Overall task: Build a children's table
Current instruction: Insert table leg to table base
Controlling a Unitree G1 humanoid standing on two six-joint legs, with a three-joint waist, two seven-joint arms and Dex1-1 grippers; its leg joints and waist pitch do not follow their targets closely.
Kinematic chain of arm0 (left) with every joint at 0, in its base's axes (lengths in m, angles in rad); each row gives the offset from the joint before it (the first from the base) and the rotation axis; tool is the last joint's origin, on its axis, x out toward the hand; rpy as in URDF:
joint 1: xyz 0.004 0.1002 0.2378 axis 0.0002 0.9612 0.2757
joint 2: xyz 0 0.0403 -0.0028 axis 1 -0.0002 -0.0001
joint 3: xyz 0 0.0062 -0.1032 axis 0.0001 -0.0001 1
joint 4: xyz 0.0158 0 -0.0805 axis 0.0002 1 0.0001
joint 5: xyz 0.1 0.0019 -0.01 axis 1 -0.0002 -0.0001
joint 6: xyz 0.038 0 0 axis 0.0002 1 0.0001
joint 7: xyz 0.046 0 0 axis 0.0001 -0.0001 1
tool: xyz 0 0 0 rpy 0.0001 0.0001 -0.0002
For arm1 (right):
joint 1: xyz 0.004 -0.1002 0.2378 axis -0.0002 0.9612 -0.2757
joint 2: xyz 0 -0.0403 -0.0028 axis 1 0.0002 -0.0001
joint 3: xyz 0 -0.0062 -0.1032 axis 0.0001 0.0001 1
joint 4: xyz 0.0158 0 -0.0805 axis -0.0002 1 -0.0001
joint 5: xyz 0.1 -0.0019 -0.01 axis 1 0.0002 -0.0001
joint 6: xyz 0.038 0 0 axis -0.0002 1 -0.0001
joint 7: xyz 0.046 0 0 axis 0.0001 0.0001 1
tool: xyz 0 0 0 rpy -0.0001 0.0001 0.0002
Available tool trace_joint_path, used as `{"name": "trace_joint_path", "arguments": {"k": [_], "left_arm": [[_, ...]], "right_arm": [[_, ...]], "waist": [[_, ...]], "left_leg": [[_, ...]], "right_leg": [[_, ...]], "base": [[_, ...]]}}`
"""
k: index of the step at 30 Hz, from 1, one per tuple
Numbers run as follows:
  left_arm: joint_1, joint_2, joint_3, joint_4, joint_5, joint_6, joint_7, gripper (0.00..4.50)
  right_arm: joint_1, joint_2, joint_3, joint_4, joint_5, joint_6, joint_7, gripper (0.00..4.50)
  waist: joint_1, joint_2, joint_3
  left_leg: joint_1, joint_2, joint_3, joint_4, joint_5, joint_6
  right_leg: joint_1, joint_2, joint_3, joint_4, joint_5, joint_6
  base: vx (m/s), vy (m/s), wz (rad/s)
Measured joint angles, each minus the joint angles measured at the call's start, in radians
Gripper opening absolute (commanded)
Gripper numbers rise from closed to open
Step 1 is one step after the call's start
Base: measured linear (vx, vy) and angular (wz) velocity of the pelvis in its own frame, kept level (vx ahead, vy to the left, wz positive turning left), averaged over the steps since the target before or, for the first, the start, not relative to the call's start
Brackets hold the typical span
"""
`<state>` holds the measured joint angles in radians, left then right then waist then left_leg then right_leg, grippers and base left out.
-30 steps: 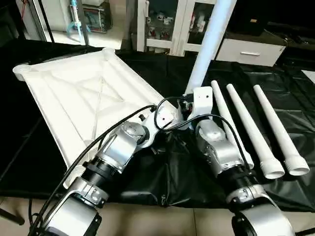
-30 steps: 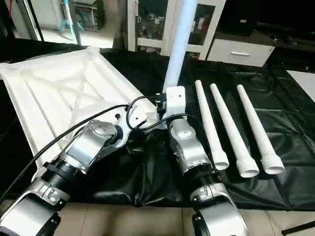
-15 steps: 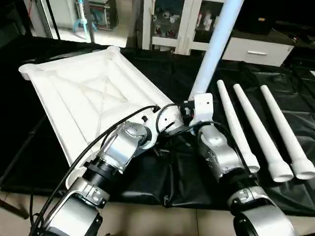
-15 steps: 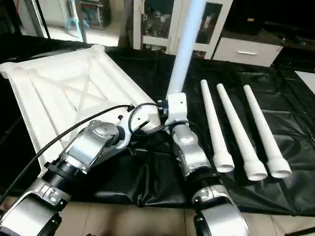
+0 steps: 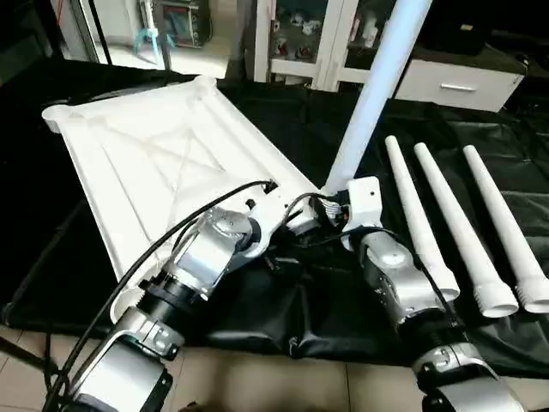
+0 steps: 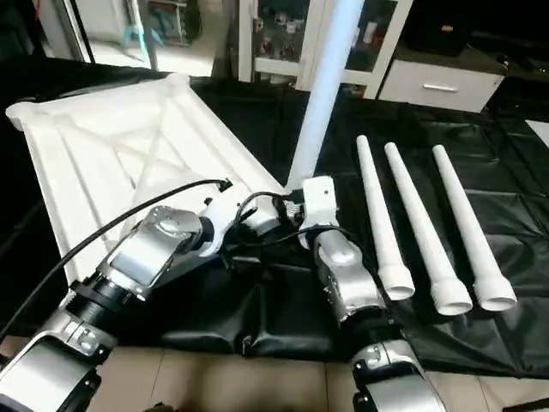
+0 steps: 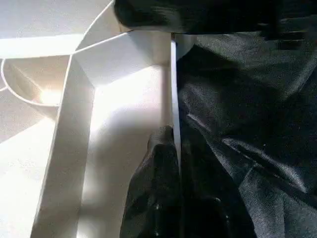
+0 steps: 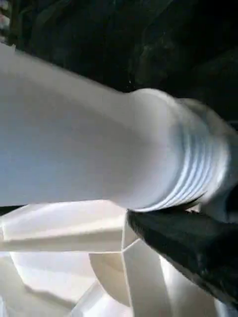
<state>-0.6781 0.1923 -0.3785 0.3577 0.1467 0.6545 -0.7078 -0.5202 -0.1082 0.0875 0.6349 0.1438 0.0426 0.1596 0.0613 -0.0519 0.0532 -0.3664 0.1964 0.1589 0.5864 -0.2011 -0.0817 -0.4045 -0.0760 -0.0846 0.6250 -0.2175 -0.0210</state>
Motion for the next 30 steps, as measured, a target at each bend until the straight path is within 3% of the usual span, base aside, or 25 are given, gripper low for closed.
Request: {"name": "trace_joint_path", "arguments": {"k": [22, 30], "left_arm": [[0.0, 0.022, -0.001, 0.0, -0.006, -0.012, -0.018, 0.0], [0.0, 0.04, -0.013, 0.0, -0.008, -0.025, -0.043, 0.0]], "right_arm": [[0.159, -0.08, -0.003, -0.226, 0.048, 0.047, 0.223, 4.45], [0.215, -0.152, -0.041, -0.316, 0.094, 0.087, 0.312, 4.45]], "waist": [[0.001, 0.003, 0.002], [0.009, 0.003, 0.002]], "left_leg": [[-0.001, 0.002, 0.0, 0.009, 0.0, 0.0], [-0.001, 0.002, 0.0, 0.011, 0.0, 0.001]], "right_leg": [[0.0, 0.0, 0.001, 0.006, 0.001, -0.001], [0.0, 0.0, 0.001, 0.006, 0.002, -0.001]], "base": [[0.0, 0.0, 0.0], [0.0, 0.0, 0.0]]}}
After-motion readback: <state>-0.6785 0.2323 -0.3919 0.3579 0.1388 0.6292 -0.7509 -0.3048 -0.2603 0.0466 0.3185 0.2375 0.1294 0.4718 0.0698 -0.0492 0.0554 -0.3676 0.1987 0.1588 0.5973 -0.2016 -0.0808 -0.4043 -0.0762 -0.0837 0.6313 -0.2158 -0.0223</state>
